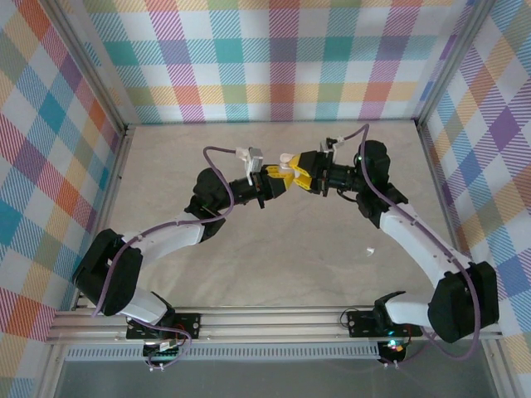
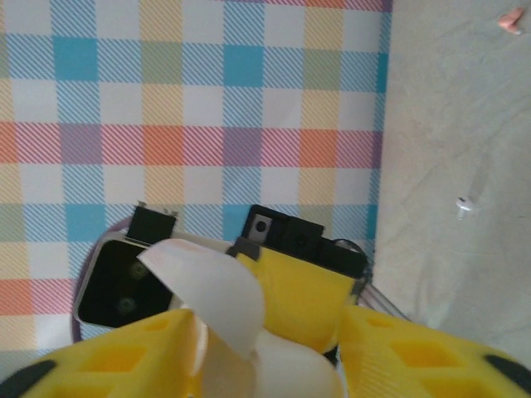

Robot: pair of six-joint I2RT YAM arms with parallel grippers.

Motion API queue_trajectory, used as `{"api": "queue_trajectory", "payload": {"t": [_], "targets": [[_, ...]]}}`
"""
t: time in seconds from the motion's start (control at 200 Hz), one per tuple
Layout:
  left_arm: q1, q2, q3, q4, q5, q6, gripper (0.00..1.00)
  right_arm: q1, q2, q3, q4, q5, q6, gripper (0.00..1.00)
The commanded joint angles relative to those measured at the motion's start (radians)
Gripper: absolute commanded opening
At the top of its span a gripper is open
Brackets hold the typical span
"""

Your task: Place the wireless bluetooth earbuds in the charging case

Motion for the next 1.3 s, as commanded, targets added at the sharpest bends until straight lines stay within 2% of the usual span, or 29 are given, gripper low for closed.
{"api": "queue_trajectory", "payload": {"t": [0.0, 0.185, 0.27, 0.36, 0.5, 0.58, 0.77, 0.875, 0.965, 1.105, 1.295], "targets": [[-0.023, -0.002, -0.009, 0.075, 0.008, 0.041, 0.02, 0.010, 0.034, -0.037, 0.097, -0.022, 0.078, 0.40], [-0.024, -0.023, -0.020, 0.017, 0.008, 0.077, 0.05, 0.010, 0.017, -0.039, 0.057, -0.010, 0.021, 0.31], [-0.025, -0.038, -0.019, -0.038, 0.008, 0.102, 0.11, 0.010, -0.003, -0.035, 0.012, 0.002, -0.041, 0.29], [-0.025, -0.056, -0.011, -0.095, 0.008, 0.121, 0.23, 0.010, -0.029, -0.026, -0.047, 0.028, -0.120, 0.28], [-0.022, -0.079, -0.002, -0.185, -0.023, 0.123, 0.47, 0.010, -0.062, -0.003, -0.145, 0.068, -0.246, 0.28], [-0.008, -0.106, -0.024, -0.197, -0.039, 0.119, 0.54, 0.009, -0.073, 0.014, -0.184, 0.083, -0.309, 0.28], [0.051, -0.181, -0.070, -0.221, 0.048, 0.125, 0.56, 0.009, -0.084, 0.068, -0.285, 0.095, -0.469, 0.28], [0.069, -0.221, -0.096, -0.245, 0.047, 0.165, 0.58, 0.009, -0.082, 0.080, -0.294, 0.089, -0.530, 0.28], [0.070, -0.233, -0.061, -0.380, 0.136, 0.329, 0.59, 0.009, -0.078, 0.090, -0.313, 0.078, -0.584, 0.28], [0.066, -0.239, -0.015, -0.521, 0.119, 0.462, 0.58, 0.009, -0.067, 0.109, -0.342, 0.038, -0.643, 0.28], [0.066, -0.197, -0.008, -0.422, 0.121, 0.444, 0.58, 0.009, -0.066, 0.106, -0.346, 0.013, -0.663, 0.28]]}}
